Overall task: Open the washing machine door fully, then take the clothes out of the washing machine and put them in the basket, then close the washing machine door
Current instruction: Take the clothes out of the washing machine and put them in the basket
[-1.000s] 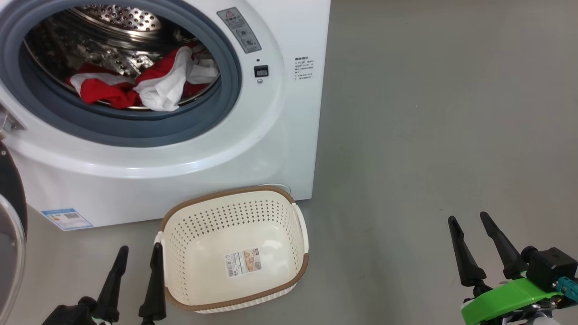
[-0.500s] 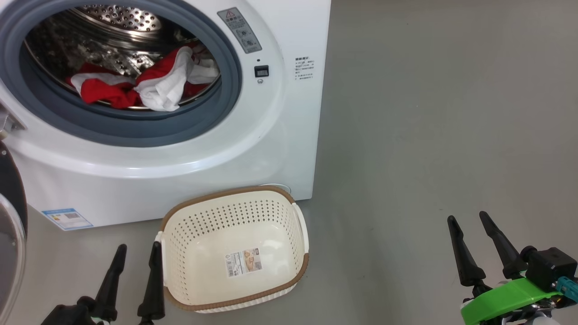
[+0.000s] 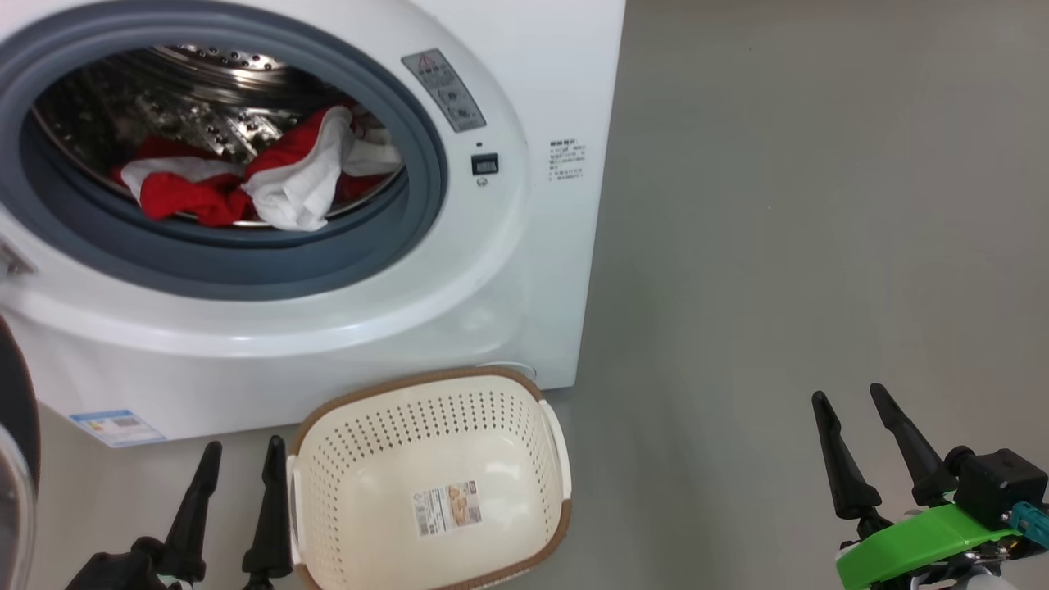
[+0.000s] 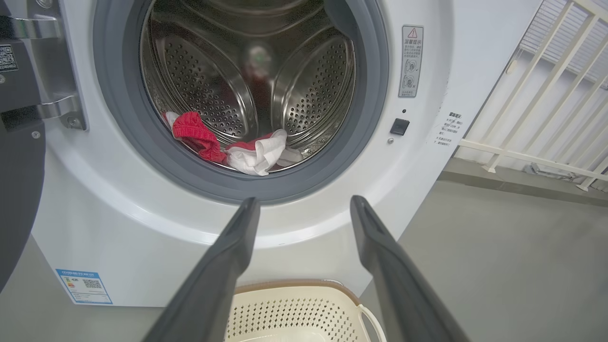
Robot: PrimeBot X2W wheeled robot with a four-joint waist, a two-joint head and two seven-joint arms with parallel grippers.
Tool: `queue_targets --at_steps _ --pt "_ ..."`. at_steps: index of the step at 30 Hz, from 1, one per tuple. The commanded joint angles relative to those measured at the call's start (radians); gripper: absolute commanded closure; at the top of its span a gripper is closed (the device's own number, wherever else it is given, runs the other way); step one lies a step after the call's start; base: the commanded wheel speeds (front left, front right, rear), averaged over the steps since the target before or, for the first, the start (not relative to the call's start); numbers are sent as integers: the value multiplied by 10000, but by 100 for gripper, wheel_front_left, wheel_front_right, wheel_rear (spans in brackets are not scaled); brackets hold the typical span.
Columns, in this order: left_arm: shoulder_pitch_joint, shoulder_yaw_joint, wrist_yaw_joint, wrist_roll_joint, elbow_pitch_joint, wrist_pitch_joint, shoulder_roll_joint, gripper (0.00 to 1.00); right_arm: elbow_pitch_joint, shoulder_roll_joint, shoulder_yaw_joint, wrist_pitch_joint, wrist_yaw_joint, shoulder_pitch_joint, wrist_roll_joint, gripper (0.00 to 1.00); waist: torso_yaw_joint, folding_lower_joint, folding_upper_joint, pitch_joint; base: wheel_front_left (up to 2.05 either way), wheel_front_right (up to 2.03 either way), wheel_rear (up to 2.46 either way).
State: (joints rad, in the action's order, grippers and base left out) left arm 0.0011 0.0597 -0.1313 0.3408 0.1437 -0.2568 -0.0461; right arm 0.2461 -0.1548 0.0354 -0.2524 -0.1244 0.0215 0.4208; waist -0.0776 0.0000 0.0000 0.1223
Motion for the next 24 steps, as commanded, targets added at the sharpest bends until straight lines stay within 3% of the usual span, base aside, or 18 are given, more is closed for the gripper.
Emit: queue_targets --at_steps 1,10,24 --pt "-258 355 6 -79 -195 -49 -100 0 -265 -121 130 -94 -63 234 -95 0 8 0 0 15 154 -162 8" --pt "-366 525 6 -220 64 -49 -92 0 -256 -101 131 -94 -63 273 -93 0 33 0 0 64 93 -97 4" --pt "-503 533 6 -334 127 -49 -75 0 -258 -80 107 -94 -63 380 -78 0 13 0 0 213 3 -3 0"
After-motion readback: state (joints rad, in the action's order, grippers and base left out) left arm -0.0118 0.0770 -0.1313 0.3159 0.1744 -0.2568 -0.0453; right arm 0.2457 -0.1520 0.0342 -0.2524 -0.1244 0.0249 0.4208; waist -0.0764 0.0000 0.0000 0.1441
